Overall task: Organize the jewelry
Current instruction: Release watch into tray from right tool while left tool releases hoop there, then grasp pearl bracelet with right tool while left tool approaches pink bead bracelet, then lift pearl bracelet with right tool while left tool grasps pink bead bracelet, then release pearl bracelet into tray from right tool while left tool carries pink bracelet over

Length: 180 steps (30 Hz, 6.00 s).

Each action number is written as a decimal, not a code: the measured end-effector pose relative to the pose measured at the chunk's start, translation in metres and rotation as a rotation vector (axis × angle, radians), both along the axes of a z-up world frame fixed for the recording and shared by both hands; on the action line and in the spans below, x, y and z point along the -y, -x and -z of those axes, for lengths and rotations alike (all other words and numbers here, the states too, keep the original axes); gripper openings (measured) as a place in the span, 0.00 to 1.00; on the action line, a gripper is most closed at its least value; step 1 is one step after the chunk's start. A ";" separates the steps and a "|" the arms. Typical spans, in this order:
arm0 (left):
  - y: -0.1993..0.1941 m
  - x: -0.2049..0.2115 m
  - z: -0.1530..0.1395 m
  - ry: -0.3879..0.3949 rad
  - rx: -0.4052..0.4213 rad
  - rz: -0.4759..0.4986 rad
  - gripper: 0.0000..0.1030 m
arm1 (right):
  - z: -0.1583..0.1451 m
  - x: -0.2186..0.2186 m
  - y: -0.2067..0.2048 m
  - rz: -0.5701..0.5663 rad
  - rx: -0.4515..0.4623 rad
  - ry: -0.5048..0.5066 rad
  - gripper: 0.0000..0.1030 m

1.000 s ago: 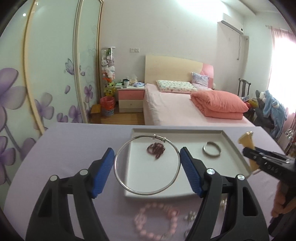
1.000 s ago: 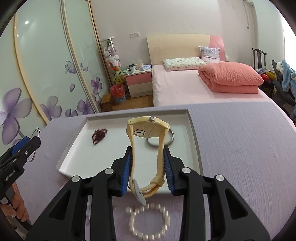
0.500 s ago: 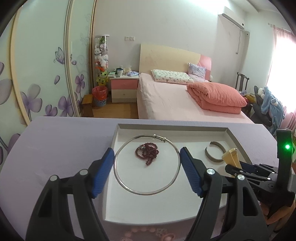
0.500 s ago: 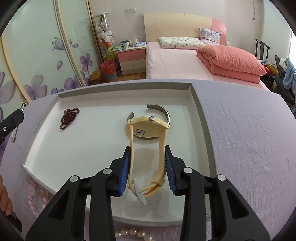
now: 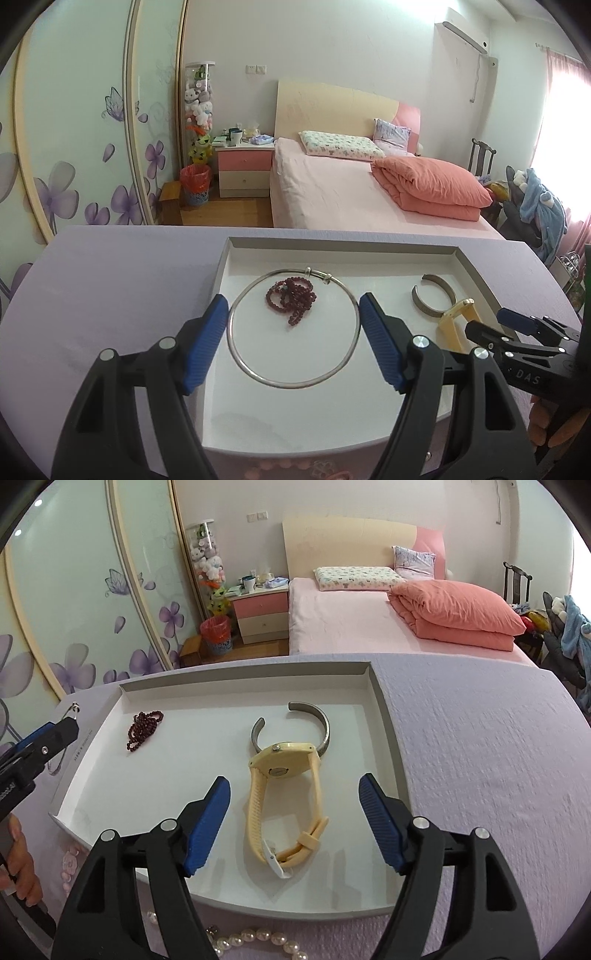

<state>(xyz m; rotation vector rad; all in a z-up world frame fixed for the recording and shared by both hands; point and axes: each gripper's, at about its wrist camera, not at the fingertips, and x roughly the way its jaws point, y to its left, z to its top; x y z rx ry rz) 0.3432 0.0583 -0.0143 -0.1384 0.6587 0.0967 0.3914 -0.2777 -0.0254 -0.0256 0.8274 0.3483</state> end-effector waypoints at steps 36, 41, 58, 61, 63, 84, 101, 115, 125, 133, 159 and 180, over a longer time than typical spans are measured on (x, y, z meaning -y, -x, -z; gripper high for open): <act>0.051 -0.029 -0.013 0.041 0.010 -0.060 0.84 | -0.014 0.025 0.043 0.029 0.039 -0.046 0.70; 0.099 -0.035 -0.018 0.004 0.043 -0.073 0.85 | -0.007 0.027 0.067 0.019 0.024 -0.041 0.67; 0.160 -0.033 0.010 -0.001 0.005 -0.076 0.87 | 0.028 0.022 0.102 0.003 -0.052 0.034 0.34; 0.162 -0.032 0.013 -0.001 -0.001 -0.069 0.87 | 0.031 0.021 0.099 0.007 -0.060 0.048 0.32; 0.162 -0.030 0.014 -0.006 -0.003 -0.063 0.87 | 0.032 0.021 0.099 0.011 -0.060 0.052 0.31; 0.153 -0.024 0.021 -0.014 -0.026 -0.056 0.87 | 0.033 0.017 0.097 0.004 -0.040 0.112 0.28; 0.150 -0.011 0.028 -0.035 -0.055 -0.021 0.87 | 0.030 0.009 0.104 -0.022 -0.040 0.146 0.10; 0.141 -0.011 0.034 -0.048 -0.090 -0.025 0.86 | -0.059 0.026 0.124 -0.047 0.158 -0.038 0.10; 0.111 -0.003 0.049 -0.116 -0.163 0.019 0.69 | -0.065 0.030 0.119 -0.048 0.162 -0.069 0.10; 0.092 -0.005 0.064 -0.076 -0.259 0.040 0.57 | -0.062 0.032 0.114 -0.043 0.148 -0.078 0.10; 0.142 0.000 -0.016 -0.052 -0.010 0.117 0.22 | -0.086 0.029 0.127 -0.053 0.206 -0.121 0.10; 0.133 0.005 -0.073 -0.029 0.110 0.112 0.22 | -0.096 0.014 0.122 -0.081 0.234 -0.119 0.10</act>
